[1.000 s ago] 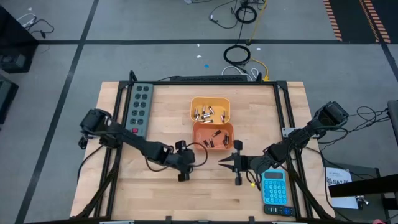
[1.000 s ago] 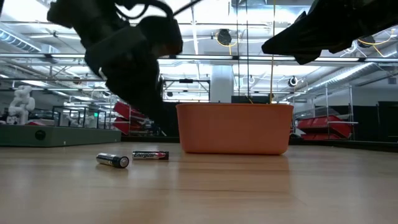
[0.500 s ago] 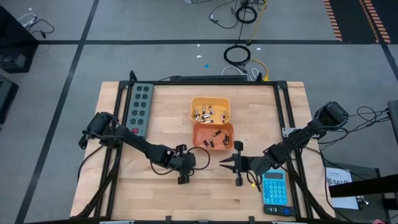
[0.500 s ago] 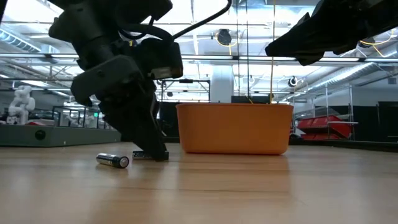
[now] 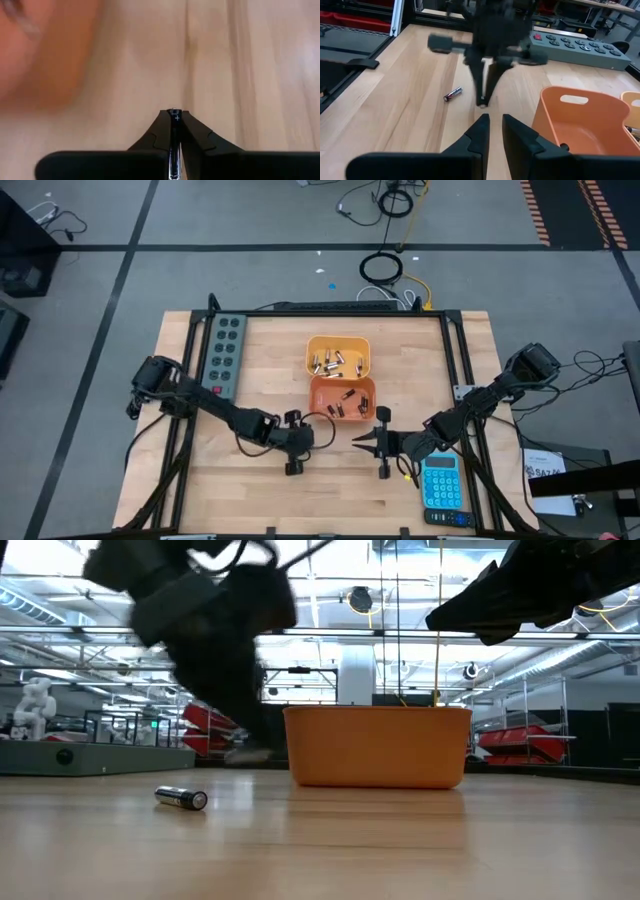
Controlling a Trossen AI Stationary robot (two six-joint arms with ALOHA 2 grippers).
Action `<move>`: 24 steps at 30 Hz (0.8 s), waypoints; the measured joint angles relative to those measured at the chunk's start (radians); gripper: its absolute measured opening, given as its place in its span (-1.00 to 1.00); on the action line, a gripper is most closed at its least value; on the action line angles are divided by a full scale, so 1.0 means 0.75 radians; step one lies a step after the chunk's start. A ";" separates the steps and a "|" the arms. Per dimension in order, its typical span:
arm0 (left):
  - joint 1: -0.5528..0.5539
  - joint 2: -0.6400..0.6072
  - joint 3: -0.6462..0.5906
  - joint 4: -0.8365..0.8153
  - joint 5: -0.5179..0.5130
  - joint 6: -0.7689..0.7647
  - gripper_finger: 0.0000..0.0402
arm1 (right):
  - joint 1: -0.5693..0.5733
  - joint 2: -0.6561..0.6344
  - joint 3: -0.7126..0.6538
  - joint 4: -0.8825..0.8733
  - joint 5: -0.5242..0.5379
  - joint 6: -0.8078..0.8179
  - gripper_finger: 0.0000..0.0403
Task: Sort batteries
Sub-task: Put the silver battery into the yellow bin
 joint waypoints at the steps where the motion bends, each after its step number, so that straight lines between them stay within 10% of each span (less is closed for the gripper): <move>1: 0.009 -0.011 0.001 0.034 -0.006 0.025 -0.89 | 0.000 0.000 0.000 0.000 0.000 0.001 -0.78; 24: 0.726 -0.027 0.004 0.702 -0.019 0.320 -0.67 | 0.002 0.000 0.000 0.076 0.000 -0.013 -0.78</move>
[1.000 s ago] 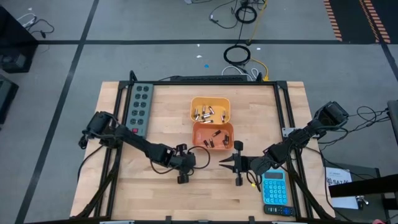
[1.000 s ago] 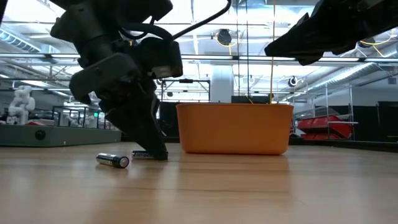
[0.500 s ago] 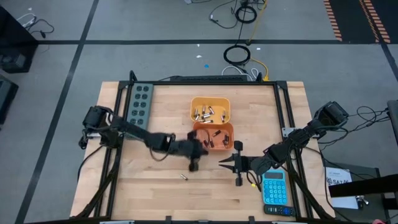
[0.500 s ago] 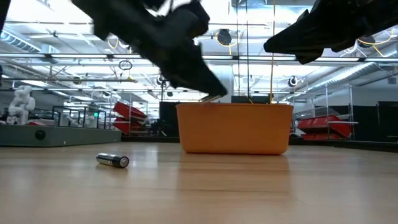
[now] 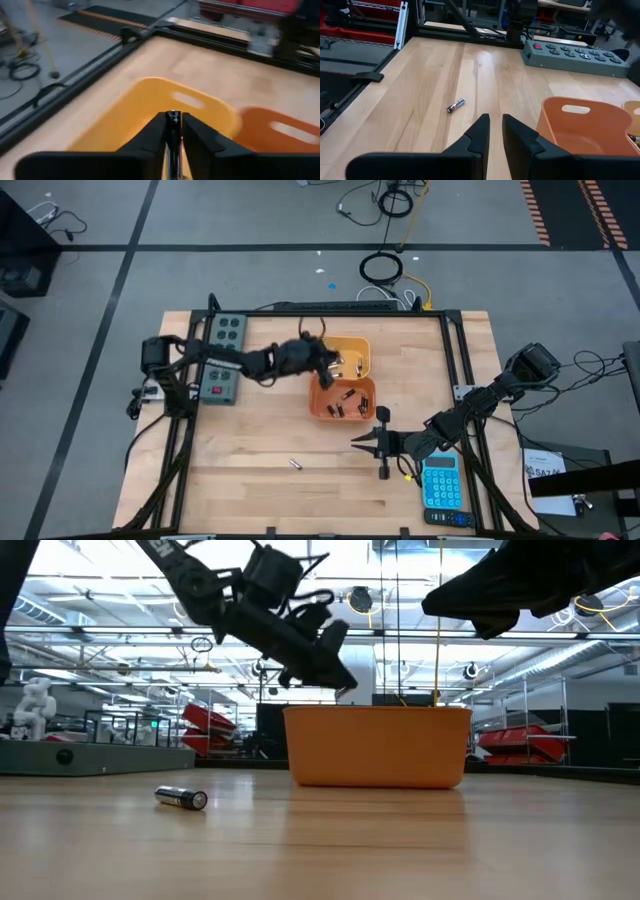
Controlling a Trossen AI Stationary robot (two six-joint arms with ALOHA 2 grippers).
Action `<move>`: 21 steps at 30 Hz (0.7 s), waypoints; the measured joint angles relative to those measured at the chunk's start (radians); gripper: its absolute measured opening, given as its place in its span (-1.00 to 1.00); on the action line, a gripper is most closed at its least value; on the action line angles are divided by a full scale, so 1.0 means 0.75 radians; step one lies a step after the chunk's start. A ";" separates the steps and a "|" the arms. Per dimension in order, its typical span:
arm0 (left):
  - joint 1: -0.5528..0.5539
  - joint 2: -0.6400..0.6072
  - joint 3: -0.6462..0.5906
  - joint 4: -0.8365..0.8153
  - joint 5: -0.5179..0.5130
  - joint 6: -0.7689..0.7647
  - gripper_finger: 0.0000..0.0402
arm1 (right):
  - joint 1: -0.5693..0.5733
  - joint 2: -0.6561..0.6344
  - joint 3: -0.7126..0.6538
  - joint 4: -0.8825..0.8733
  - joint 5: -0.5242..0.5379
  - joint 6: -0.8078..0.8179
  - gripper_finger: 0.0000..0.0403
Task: Sort batteries
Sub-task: Put the silver battery into the yellow bin
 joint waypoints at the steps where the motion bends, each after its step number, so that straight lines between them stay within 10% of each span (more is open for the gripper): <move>1: 0.020 0.000 0.000 -0.005 0.007 -0.009 -0.61 | 0.000 0.000 0.000 -0.001 0.000 0.000 -0.78; 11: -0.029 -0.264 0.040 -0.398 0.170 0.109 -0.15 | 0.001 0.000 0.001 -0.026 -0.001 0.002 -0.78; 21: -0.634 -0.464 0.041 -0.886 0.173 0.113 -0.15 | 0.001 0.001 0.001 -0.061 -0.010 0.014 -0.78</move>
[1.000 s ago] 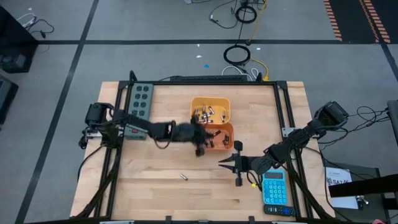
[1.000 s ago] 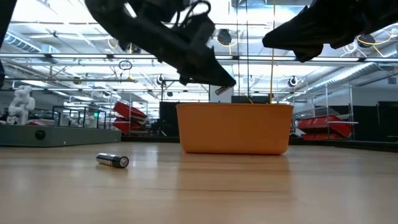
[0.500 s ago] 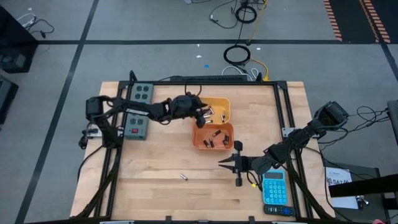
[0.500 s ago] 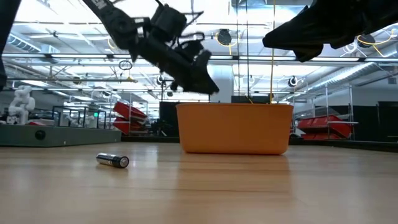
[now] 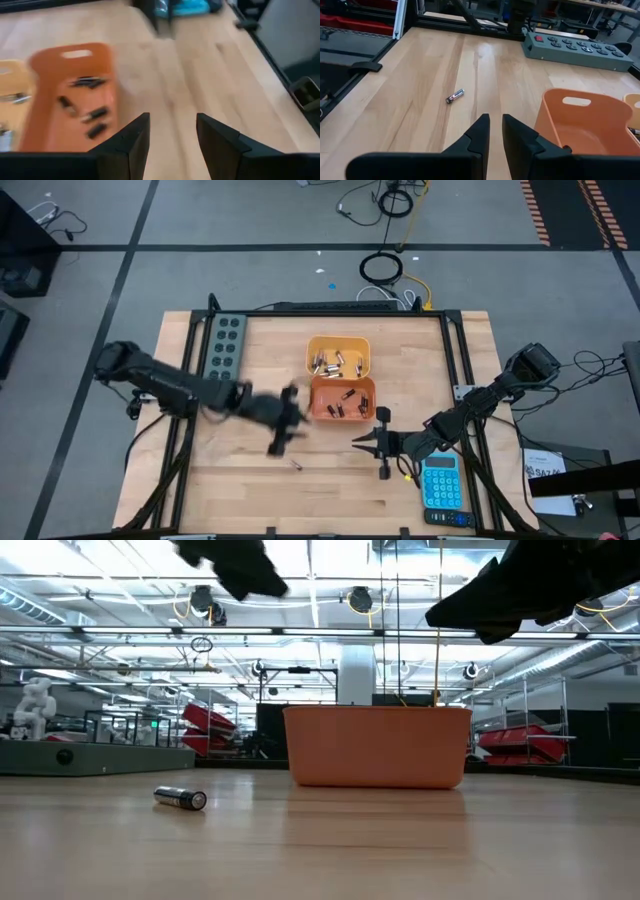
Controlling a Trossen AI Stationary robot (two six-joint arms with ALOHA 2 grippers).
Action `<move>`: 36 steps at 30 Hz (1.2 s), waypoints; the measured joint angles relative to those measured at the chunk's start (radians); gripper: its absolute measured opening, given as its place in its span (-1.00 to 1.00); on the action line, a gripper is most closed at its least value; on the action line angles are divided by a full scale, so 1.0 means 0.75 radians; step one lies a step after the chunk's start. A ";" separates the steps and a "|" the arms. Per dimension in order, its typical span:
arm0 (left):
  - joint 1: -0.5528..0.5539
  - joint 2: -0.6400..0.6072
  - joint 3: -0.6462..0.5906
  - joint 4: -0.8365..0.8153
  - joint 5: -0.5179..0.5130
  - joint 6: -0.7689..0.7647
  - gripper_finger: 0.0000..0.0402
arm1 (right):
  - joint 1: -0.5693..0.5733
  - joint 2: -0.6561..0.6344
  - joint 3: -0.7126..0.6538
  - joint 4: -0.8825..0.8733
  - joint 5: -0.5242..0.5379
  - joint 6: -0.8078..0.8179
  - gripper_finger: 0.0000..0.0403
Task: Sort batteries
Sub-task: Put the silver battery into the yellow bin
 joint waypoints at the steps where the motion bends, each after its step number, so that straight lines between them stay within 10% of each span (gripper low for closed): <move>1: -0.062 0.020 0.000 0.003 -0.046 -0.010 -0.15 | 0.000 0.000 0.000 -0.005 -0.012 -0.006 -0.78; 9: -0.318 0.252 0.000 0.019 -0.209 -0.172 -0.15 | 0.000 0.000 0.000 -0.012 -0.104 -0.018 -0.78; 31: -0.306 0.608 0.003 0.085 -0.067 -0.151 -0.16 | -0.001 0.000 0.000 -0.005 -0.102 -0.004 -0.78; 36: -0.308 0.628 0.006 0.085 -0.047 -0.086 -0.68 | -0.001 0.000 0.000 -0.006 -0.100 -0.006 -0.78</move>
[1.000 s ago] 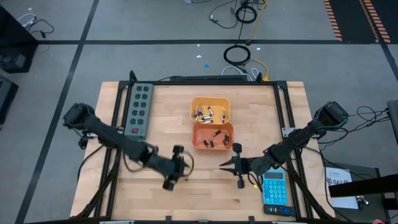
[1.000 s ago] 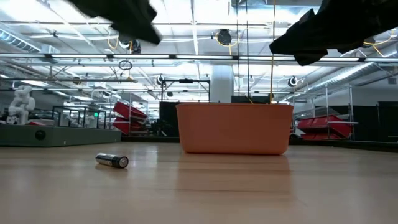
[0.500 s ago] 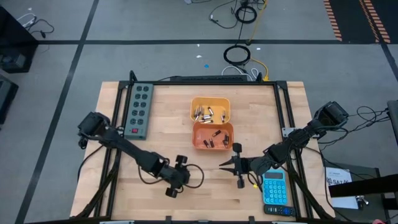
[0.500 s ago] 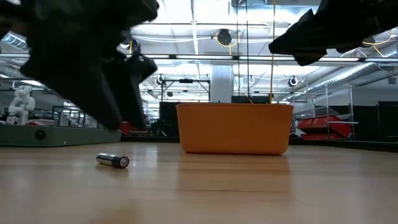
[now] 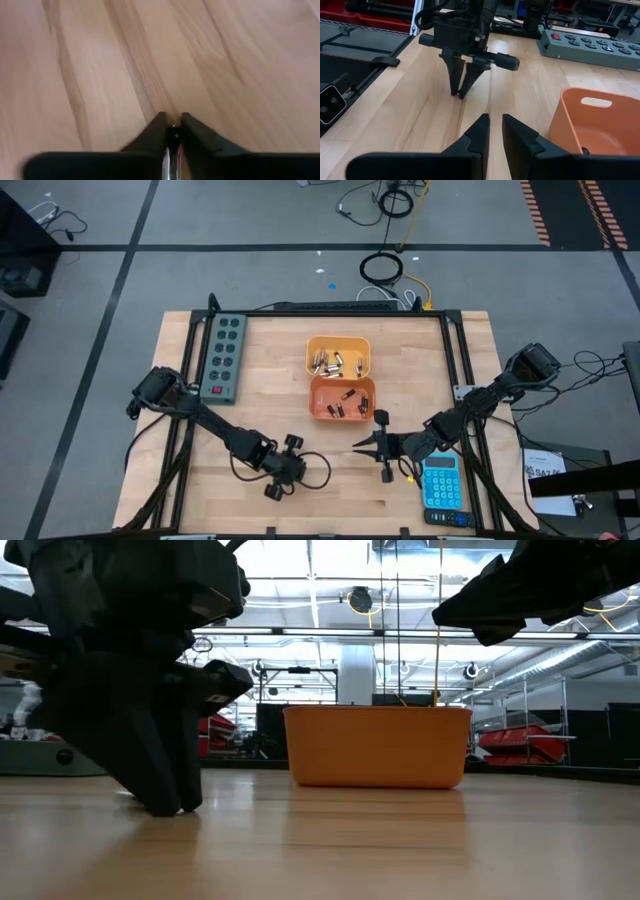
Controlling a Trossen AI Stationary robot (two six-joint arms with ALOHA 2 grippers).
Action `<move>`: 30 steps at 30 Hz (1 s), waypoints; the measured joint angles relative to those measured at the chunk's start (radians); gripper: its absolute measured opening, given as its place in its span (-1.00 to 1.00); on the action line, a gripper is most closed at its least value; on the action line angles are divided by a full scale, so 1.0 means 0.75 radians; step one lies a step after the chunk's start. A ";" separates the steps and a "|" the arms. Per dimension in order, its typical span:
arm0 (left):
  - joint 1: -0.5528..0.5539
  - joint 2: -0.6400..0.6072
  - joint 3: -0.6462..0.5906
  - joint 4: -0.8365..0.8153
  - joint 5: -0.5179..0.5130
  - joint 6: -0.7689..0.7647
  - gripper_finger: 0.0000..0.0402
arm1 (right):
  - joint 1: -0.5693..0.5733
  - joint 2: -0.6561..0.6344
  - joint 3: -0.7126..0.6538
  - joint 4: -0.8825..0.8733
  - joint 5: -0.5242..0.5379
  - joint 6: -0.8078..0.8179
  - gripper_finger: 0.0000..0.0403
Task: Sort batteries
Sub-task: Put the silver battery into the yellow bin
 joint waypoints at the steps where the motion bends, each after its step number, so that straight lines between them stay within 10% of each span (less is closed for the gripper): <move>1: 0.003 0.000 0.001 -0.008 0.012 0.014 -0.82 | 0.000 0.000 0.000 0.000 0.000 0.000 -0.78; 23: 0.109 -0.205 -0.009 0.028 -0.143 0.191 -1.00 | 0.001 0.000 0.000 0.000 0.001 0.000 -0.78; 30: 0.209 -0.325 -0.007 -0.313 -0.102 -0.218 -0.86 | 0.001 0.000 0.000 -0.004 0.001 0.026 -0.78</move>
